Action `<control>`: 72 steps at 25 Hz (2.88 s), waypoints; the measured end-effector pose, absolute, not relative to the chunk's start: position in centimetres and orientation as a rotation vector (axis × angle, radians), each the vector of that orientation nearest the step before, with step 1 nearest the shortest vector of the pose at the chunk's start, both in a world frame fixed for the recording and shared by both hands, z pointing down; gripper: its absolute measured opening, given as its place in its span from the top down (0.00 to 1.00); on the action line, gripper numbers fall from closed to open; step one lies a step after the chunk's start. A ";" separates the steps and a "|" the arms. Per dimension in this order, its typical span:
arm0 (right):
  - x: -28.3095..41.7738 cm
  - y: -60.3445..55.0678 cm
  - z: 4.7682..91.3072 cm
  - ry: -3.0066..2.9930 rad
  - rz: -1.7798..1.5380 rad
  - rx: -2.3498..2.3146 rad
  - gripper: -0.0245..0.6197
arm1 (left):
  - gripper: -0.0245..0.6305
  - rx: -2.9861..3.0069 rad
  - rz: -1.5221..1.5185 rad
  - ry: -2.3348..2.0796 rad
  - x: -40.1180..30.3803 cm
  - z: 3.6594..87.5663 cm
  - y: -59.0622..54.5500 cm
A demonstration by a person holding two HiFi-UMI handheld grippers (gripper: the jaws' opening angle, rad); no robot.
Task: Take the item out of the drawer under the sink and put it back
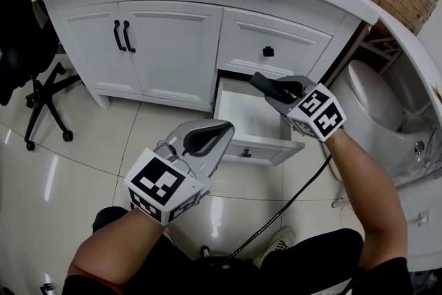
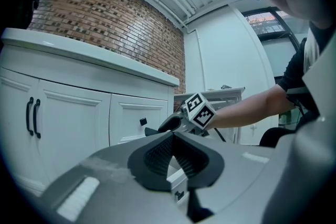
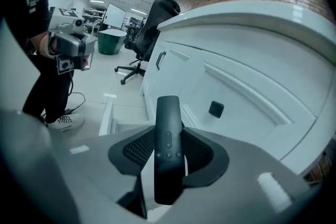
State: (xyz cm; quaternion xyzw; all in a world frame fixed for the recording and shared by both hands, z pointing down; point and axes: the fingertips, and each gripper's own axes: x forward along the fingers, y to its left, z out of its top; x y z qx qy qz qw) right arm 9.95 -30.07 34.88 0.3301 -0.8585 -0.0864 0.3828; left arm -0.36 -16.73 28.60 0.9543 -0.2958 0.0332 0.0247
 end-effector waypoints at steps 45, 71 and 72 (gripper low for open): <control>9.5 -34.7 54.1 -1.951 0.097 0.461 0.68 | 0.95 2.872 0.133 -0.927 -1.3 29.4 -17.8; 11.3 -31.9 40.8 -2.114 -0.097 0.949 0.95 | 0.95 2.908 0.147 -0.953 -1.5 30.0 -17.6; 11.5 -31.2 39.9 -2.148 -0.066 0.985 0.95 | 0.95 2.901 0.143 -0.953 -1.4 30.1 -17.7</control>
